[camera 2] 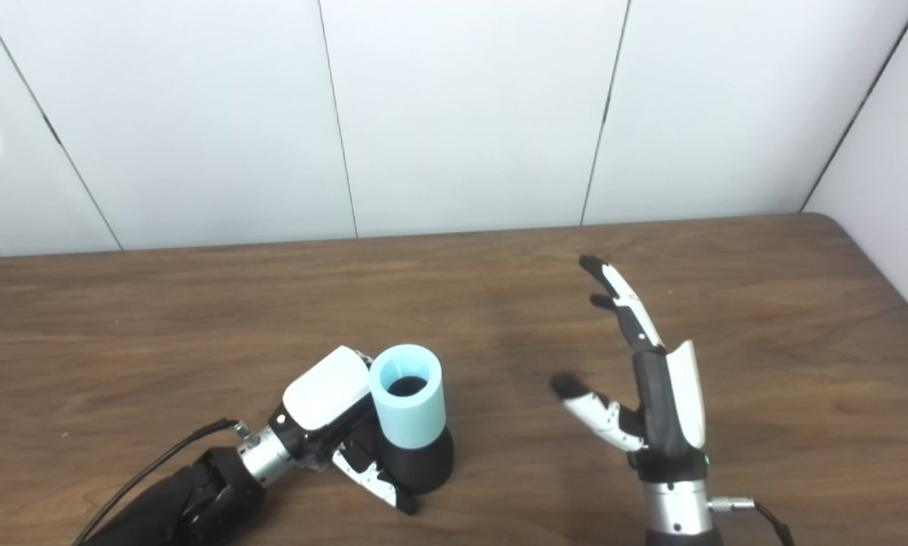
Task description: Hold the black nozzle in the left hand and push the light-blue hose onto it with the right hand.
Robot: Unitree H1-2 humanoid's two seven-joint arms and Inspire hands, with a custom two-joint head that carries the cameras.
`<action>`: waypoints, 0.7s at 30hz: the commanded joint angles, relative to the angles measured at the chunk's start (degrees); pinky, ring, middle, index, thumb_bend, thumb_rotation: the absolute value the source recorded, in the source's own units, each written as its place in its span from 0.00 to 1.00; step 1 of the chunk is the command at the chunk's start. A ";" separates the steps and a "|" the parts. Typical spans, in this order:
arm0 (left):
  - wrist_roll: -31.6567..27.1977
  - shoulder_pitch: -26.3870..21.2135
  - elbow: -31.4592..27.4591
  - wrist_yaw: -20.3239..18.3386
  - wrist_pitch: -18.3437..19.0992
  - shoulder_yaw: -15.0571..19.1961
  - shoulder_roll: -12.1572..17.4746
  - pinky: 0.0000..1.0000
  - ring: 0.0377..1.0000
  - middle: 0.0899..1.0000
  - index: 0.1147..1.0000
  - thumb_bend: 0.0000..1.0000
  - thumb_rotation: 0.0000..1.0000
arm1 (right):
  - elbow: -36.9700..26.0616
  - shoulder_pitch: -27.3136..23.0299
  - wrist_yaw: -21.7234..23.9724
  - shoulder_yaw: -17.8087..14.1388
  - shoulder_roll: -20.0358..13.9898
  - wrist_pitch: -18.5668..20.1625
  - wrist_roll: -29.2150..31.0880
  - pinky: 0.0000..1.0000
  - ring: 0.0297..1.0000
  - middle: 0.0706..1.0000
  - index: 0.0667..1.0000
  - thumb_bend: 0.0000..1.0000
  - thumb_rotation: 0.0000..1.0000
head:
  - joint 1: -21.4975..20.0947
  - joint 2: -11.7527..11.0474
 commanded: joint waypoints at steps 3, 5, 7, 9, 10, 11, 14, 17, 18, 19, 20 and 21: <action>0.90 8.01 6.73 1.21 0.72 -2.27 -0.14 0.17 0.21 0.37 0.44 0.52 0.00 | -0.96 -0.45 2.96 -1.37 -0.27 4.82 7.18 0.57 0.65 0.67 0.66 0.38 0.22 | 0.18 0.23; 0.85 8.06 6.46 1.38 0.71 -2.43 -0.06 0.17 0.21 0.39 0.43 0.52 0.00 | -0.83 -0.46 3.53 -1.55 -0.12 5.60 8.21 0.57 0.65 0.67 0.65 0.35 0.17 | 0.18 0.23; 0.52 8.07 6.35 1.69 0.71 -2.64 -0.03 0.17 0.21 0.37 0.44 0.52 0.00 | -0.65 -0.50 3.93 -1.67 -0.06 5.79 8.88 0.57 0.65 0.66 0.65 0.32 0.20 | 0.22 0.29; 0.17 8.26 6.11 0.67 0.72 -2.08 -0.12 0.23 0.29 0.38 0.45 0.52 0.00 | -0.66 -0.53 4.23 -1.80 0.06 6.07 9.13 0.57 0.65 0.67 0.65 0.32 0.21 | 0.26 0.22; 0.00 8.30 5.91 -0.09 0.72 -1.80 -0.11 0.29 0.36 0.42 0.43 0.52 0.00 | -0.75 -0.56 4.32 -1.87 0.18 6.34 9.15 0.57 0.65 0.67 0.65 0.32 0.21 | 0.25 0.18; -0.14 8.33 5.61 -0.79 0.73 -1.52 -0.05 0.33 0.40 0.43 0.42 0.52 0.00 | -0.91 -0.57 4.38 -1.94 0.34 6.71 9.12 0.57 0.66 0.67 0.65 0.32 0.21 | 0.25 0.18; -0.09 8.73 4.94 -2.24 0.87 -0.03 -0.24 0.46 0.53 0.51 0.42 0.52 0.03 | -1.05 -0.57 4.59 -2.01 0.43 7.03 9.06 0.58 0.67 0.68 0.66 0.32 0.21 | 0.21 0.14; 0.67 9.56 3.35 -4.85 2.72 1.75 -0.47 0.61 0.67 0.66 0.62 0.95 0.10 | -1.22 -0.55 4.64 -1.99 0.45 7.40 8.67 0.58 0.66 0.68 0.66 0.34 0.24 | 0.21 0.14; 0.80 9.85 2.80 -5.89 3.41 2.27 -0.54 0.62 0.68 0.67 0.63 0.96 0.11 | -1.28 -0.52 4.68 -2.01 0.47 7.53 8.67 0.58 0.67 0.68 0.66 0.34 0.24 | 0.21 0.14; 0.85 10.12 2.44 -6.70 3.84 2.78 -0.65 0.64 0.70 0.69 0.66 0.98 0.13 | -1.28 -0.49 4.64 -2.03 0.46 7.65 8.35 0.58 0.67 0.68 0.66 0.34 0.24 | 0.21 0.14; 0.96 10.25 2.27 -7.44 4.07 3.17 -0.72 0.66 0.72 0.71 0.68 0.99 0.15 | -1.30 -0.50 4.68 -2.04 0.46 7.75 8.33 0.58 0.67 0.68 0.66 0.34 0.26 | 0.12 0.13; 0.98 10.26 2.29 -8.14 4.12 3.46 -0.77 0.67 0.73 0.72 0.70 1.00 0.18 | -1.35 -0.52 4.68 -2.05 0.46 7.88 8.22 0.58 0.67 0.68 0.66 0.35 0.27 | 0.20 0.20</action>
